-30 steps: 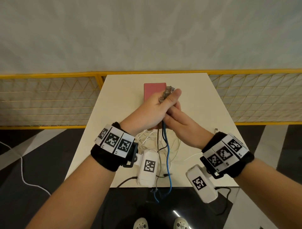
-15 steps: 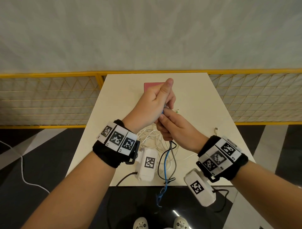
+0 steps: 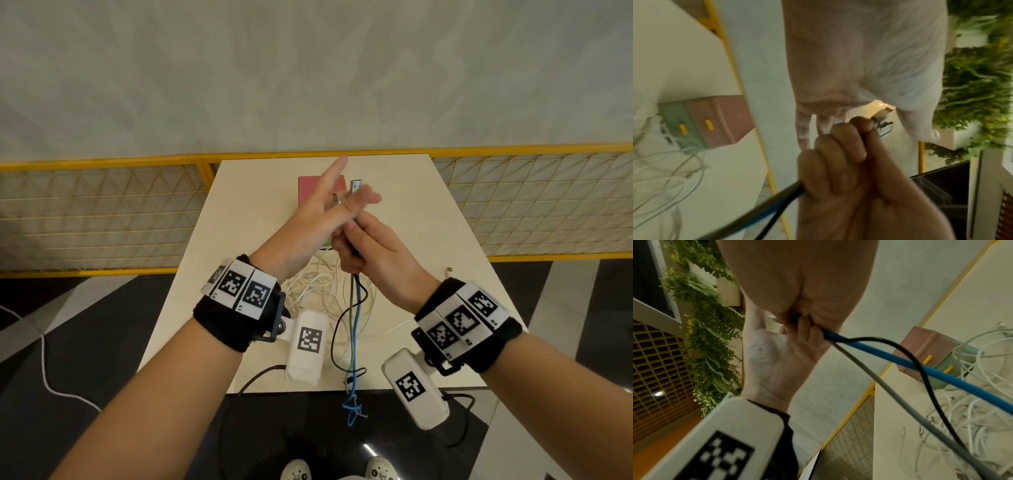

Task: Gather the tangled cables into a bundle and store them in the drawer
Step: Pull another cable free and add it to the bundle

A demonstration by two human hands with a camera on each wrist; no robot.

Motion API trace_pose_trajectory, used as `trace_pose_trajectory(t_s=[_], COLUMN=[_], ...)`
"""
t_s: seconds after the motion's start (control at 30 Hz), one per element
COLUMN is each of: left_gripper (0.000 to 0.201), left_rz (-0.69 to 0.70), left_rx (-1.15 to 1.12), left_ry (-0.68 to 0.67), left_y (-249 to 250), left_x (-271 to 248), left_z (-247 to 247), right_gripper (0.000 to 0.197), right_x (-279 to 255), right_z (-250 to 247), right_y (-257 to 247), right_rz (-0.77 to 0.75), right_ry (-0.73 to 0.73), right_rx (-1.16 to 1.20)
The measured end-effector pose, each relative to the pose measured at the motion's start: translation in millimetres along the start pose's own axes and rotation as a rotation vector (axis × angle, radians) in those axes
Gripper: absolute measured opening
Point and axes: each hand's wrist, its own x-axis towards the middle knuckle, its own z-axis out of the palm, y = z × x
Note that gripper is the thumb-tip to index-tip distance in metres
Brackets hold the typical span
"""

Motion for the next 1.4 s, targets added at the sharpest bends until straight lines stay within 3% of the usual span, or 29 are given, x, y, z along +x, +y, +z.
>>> trace_pose_trajectory(t_s=[0.03, 0.07, 0.17, 0.23, 0.37, 0.6, 0.73, 0.87, 0.93, 1.07, 1.2, 1.3, 1.4], left_gripper=[0.103, 0.100, 0.052, 0.043, 0.046, 0.044, 0.069, 0.055, 0.045, 0.057, 0.042, 0.041, 0.050], left_rz=[-0.064, -0.099, -0.054, -0.001, 0.047, 0.081, 0.187, 0.228, 0.221, 0.180, 0.123, 0.100, 0.113], left_rx=[-0.005, 0.027, 0.154, 0.192, 0.239, 0.225, 0.219, 0.221, 0.197, 0.115, 0.129, 0.163, 0.075], left_ry=[0.001, -0.004, 0.022, 0.034, 0.041, 0.052, 0.004, -0.034, -0.044, -0.085, -0.096, -0.023, -0.095], left_y=[-4.0, -6.4, -3.1, 0.2, -0.6, -4.9, -5.9, -2.1, -3.7, -2.8, 4.0, 5.4, 5.1], left_x=[-0.3, -1.2, -3.0, -3.8, -2.3, 1.7, 2.3, -2.3, -3.8, -5.7, -7.7, -8.6, -6.2], left_z=[2.4, 5.0, 11.1, 12.2, 11.6, 13.5, 12.1, 9.8, 9.5, 10.0, 9.1, 10.6, 10.4], right_gripper=[0.017, 0.017, 0.015, 0.016, 0.030, 0.020, 0.025, 0.030, 0.032, 0.034, 0.025, 0.023, 0.023], right_x=[2.0, 3.5, 4.6, 3.6, 4.0, 4.7, 4.6, 2.9, 1.7, -2.4, -4.8, -5.9, -7.9], right_z=[-0.7, -1.2, -1.5, -2.2, -3.0, -4.6, -7.4, -8.9, -9.7, -11.0, -10.7, -11.5, -10.7], right_y=[-0.2, 0.0, 1.7, 3.3, 5.2, 2.1, 1.3, 1.9, 1.1, 1.5, 2.7, 2.1, 1.7], right_rz=[-0.003, -0.003, -0.011, -0.009, -0.032, -0.041, -0.055, -0.082, -0.086, -0.074, -0.050, -0.031, -0.039], right_ry=[0.021, 0.041, 0.044, 0.036, 0.024, 0.034, 0.047, 0.034, 0.032, 0.036, 0.022, -0.007, -0.018], right_rx=[0.008, 0.006, -0.025, -0.034, -0.073, -0.090, -0.078, -0.105, -0.110, -0.123, -0.084, -0.057, -0.059])
